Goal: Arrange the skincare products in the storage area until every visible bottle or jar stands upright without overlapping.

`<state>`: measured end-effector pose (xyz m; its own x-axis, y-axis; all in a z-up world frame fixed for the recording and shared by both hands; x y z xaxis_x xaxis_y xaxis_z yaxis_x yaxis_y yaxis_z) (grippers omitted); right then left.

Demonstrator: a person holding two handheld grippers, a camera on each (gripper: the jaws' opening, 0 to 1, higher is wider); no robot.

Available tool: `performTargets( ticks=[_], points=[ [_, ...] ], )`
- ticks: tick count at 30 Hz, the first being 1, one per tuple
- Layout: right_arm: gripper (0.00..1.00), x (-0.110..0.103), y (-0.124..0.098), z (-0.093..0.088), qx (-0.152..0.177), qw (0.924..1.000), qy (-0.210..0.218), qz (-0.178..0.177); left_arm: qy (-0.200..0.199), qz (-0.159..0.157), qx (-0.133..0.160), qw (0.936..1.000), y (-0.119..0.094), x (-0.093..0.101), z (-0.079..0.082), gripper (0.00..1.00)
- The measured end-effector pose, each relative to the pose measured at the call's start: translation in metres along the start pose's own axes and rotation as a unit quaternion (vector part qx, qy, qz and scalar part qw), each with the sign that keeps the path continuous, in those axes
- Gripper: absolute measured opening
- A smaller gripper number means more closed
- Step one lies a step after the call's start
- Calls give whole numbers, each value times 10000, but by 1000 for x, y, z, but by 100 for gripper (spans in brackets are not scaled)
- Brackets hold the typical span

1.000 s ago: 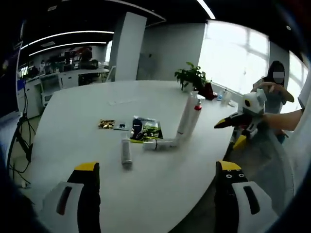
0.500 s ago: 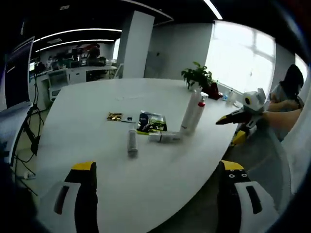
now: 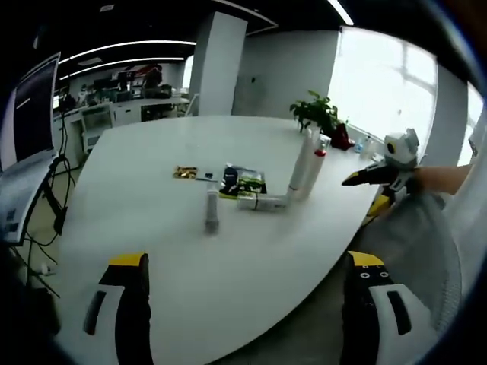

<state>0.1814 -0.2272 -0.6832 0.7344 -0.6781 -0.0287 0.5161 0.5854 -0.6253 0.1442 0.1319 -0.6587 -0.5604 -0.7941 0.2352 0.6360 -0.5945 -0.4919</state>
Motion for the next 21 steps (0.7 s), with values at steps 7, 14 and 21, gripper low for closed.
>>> performTargets(
  ticks=[7,14,21],
  points=[
    [81,0,0,1,26,10000,6,-18,43,-1,-138,9999,2,-2,-4,99],
    [84,1,-1,1,77,10000,26,-53,-66,-47,111,9999,8,-1,6,99],
    [86,1,-1,2,117,9999,58,-70,-160,-127,320,9993,13,2,16,99]
  ],
)
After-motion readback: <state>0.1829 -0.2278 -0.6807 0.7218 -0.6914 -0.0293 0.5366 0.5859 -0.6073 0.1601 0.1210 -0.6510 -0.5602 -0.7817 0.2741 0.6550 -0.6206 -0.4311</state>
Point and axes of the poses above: the point that each gripper's makers call its tool centre point, and the gripper's own axes: y roughly forward along the fingers, x roughly to its right, z roughly out of its top, the point moved 9 cm from there along -y, roughly backward along the fingers, and after that the axes turned 6 degrees about -z, right-handed, at the moved point
